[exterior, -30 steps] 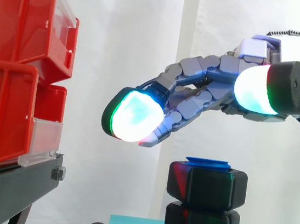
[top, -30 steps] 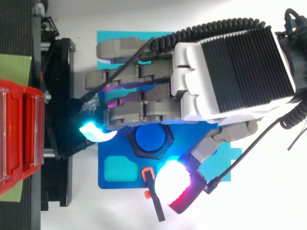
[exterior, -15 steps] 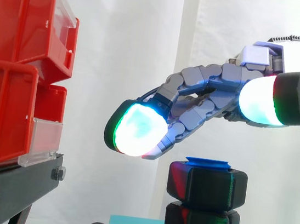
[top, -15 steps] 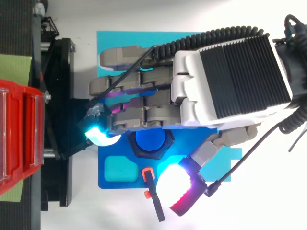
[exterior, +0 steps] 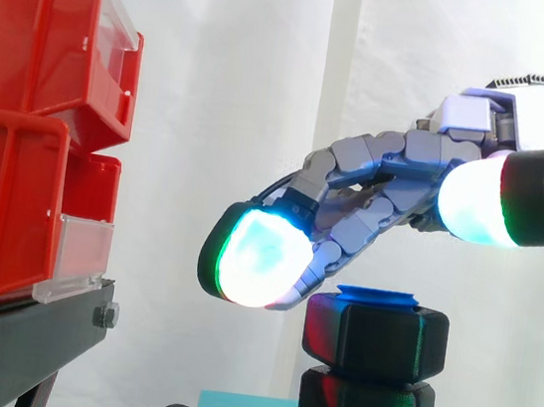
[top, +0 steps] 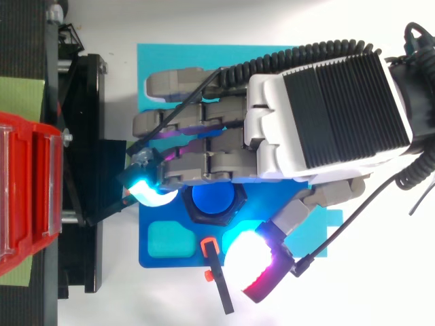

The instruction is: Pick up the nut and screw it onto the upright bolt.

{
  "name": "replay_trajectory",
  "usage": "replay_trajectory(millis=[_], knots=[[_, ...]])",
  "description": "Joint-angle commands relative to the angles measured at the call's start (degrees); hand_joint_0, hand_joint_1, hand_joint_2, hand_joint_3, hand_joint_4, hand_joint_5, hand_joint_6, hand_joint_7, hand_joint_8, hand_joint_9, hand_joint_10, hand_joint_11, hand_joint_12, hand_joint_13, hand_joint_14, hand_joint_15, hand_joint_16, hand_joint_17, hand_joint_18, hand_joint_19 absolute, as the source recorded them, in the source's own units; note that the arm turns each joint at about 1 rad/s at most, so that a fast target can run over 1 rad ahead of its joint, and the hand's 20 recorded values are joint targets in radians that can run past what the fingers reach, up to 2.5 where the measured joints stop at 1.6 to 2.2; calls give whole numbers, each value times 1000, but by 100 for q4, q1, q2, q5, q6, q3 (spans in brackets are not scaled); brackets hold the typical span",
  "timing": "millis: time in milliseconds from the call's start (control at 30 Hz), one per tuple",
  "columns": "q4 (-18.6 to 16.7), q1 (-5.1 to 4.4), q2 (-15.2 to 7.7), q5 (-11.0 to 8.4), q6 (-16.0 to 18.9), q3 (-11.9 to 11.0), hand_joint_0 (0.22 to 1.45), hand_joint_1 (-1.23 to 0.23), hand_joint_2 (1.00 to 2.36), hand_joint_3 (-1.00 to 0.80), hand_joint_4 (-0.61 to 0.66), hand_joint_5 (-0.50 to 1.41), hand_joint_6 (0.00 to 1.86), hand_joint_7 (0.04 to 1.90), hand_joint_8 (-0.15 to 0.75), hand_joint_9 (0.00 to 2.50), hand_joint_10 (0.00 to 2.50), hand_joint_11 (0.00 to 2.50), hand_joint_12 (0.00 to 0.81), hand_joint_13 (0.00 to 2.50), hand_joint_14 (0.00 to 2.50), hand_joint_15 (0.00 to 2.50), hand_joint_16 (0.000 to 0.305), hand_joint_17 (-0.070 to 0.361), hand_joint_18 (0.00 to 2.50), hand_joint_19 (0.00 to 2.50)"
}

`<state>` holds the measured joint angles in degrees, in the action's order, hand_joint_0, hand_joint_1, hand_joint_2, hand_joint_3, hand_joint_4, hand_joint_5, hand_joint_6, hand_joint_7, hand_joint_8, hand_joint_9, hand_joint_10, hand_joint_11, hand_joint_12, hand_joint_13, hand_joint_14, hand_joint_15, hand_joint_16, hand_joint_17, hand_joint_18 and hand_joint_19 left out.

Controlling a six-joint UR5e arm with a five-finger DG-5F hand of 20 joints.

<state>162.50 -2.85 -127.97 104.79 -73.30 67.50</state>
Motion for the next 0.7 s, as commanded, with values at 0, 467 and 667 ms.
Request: replay_trajectory(millis=[0, 467, 667], knots=[[54, -5, 0, 7, 0, 0, 474, -277, 1000, -500, 215, -105, 504, 881, 243, 620, 0, 0, 329, 340, 0, 0, 39, 88, 0, 0], [98, -5, 0, 7, -35, 9, 481, -280, 1000, -500, 229, -76, 504, 1026, 252, 682, 0, 0, 323, 407, 0, 0, 38, 85, 0, 0], [-148, 4, 0, 15, -18, 194, 487, -276, 1000, -500, 212, -51, 504, 1180, 256, 737, 0, 0, 323, 454, 0, 0, 36, 81, 0, 0]])
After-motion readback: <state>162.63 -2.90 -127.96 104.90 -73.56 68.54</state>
